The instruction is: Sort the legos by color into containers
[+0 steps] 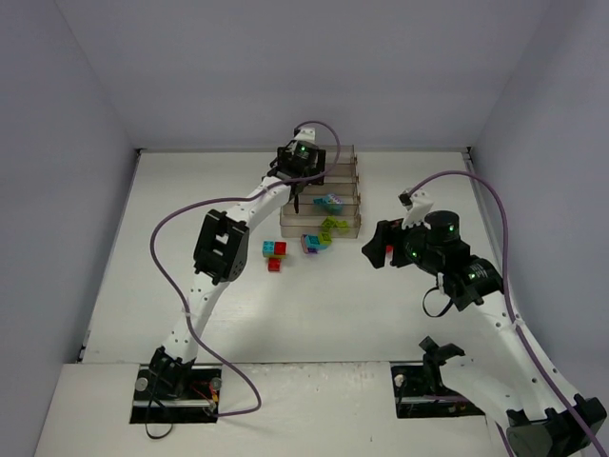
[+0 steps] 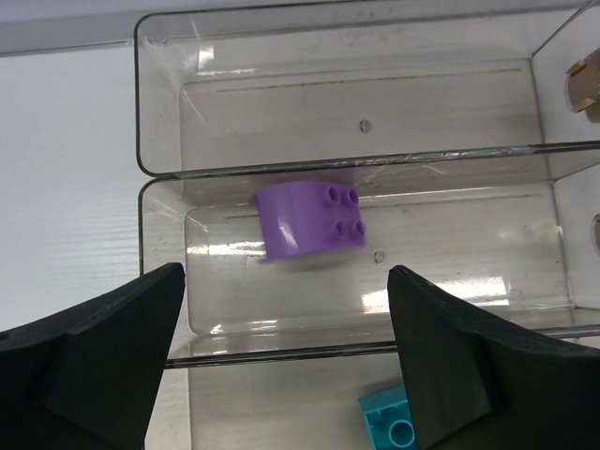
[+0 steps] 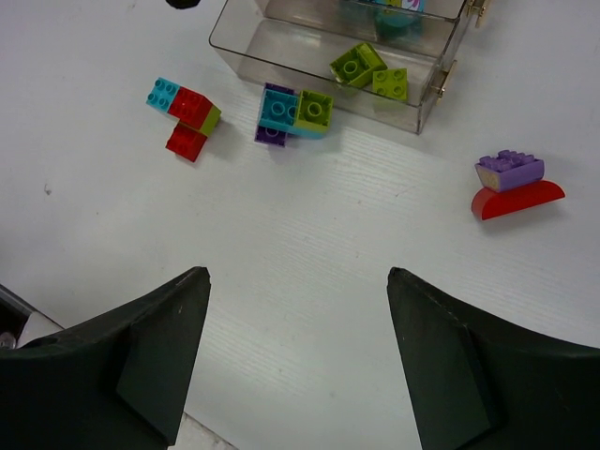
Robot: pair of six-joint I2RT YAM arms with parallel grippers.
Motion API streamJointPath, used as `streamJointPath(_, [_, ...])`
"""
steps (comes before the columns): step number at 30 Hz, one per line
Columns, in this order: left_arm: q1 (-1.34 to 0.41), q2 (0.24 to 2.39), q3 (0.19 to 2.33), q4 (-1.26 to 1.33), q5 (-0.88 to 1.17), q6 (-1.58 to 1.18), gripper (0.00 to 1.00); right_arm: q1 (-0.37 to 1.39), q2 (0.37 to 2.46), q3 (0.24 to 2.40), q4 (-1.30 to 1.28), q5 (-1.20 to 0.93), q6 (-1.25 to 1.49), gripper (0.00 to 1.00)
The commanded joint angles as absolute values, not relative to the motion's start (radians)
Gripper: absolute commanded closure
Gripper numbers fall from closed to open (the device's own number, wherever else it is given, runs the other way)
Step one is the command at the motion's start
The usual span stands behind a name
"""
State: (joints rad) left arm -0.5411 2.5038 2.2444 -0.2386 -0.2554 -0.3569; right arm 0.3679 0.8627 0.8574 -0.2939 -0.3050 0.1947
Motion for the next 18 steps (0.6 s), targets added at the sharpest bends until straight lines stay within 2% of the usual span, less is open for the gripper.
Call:
streamJointPath(1, [-0.537, 2.373, 2.295, -0.196, -0.264, -0.370, 0.17, 0.374, 0.864, 0.858, -0.245, -0.321, 0.207, 0.27])
streamJointPath(7, [-0.545, 2.142, 2.152, -0.294, -0.284, -0.423, 0.16, 0.374, 0.876, 0.857, -0.244, -0.304, 0.206, 0.26])
streamJointPath(18, [-0.604, 1.686, 1.571, -0.636, -0.295, -0.615, 0.15, 0.374, 0.914, 0.868, -0.242, -0.276, 0.209, 0.26])
